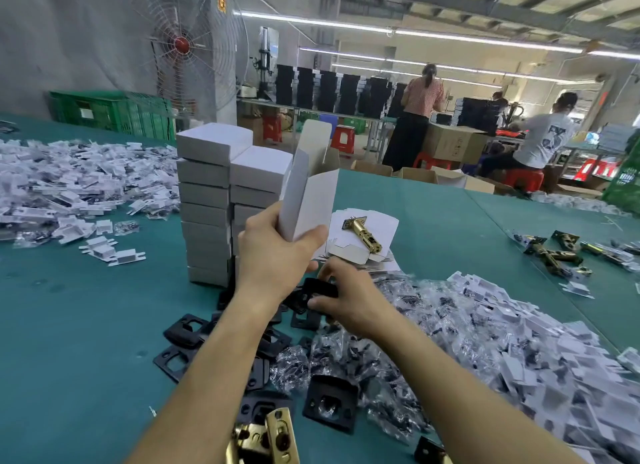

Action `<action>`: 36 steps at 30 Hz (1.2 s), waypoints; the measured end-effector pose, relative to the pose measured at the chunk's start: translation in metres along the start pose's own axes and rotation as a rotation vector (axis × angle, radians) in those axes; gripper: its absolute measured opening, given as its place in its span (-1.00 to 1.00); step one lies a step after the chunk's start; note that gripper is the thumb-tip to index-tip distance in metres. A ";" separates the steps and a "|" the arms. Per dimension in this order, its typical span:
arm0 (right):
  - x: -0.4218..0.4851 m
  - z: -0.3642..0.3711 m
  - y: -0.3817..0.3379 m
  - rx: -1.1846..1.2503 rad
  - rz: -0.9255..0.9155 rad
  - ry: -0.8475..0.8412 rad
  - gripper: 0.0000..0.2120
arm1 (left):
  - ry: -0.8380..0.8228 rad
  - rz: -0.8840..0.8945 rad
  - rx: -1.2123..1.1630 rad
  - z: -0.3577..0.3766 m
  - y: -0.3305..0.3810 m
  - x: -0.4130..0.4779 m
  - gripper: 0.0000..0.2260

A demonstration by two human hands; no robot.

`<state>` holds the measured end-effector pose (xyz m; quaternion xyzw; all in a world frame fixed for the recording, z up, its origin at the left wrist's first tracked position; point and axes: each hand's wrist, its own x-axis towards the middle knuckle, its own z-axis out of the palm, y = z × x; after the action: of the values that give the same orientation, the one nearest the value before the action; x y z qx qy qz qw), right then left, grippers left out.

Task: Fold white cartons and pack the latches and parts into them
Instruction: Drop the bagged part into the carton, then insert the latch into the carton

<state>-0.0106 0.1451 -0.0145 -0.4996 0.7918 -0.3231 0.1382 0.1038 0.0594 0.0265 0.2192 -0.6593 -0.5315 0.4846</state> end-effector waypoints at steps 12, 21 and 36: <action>-0.050 -0.048 0.032 -0.077 0.125 -0.103 -0.78 | -0.096 -0.048 -0.060 0.010 -0.003 -0.007 -0.74; -0.058 -0.051 0.037 -0.495 -0.056 0.029 -0.68 | -0.272 -0.161 -0.196 0.006 -0.022 -0.012 -0.67; -0.068 -0.115 -0.059 -0.197 -0.595 0.655 -0.89 | -0.339 -0.023 -0.192 0.010 -0.025 -0.013 -0.66</action>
<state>0.0004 0.2309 0.1034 -0.5876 0.6428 -0.4128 -0.2665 0.0950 0.0659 -0.0012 0.0867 -0.6752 -0.6266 0.3794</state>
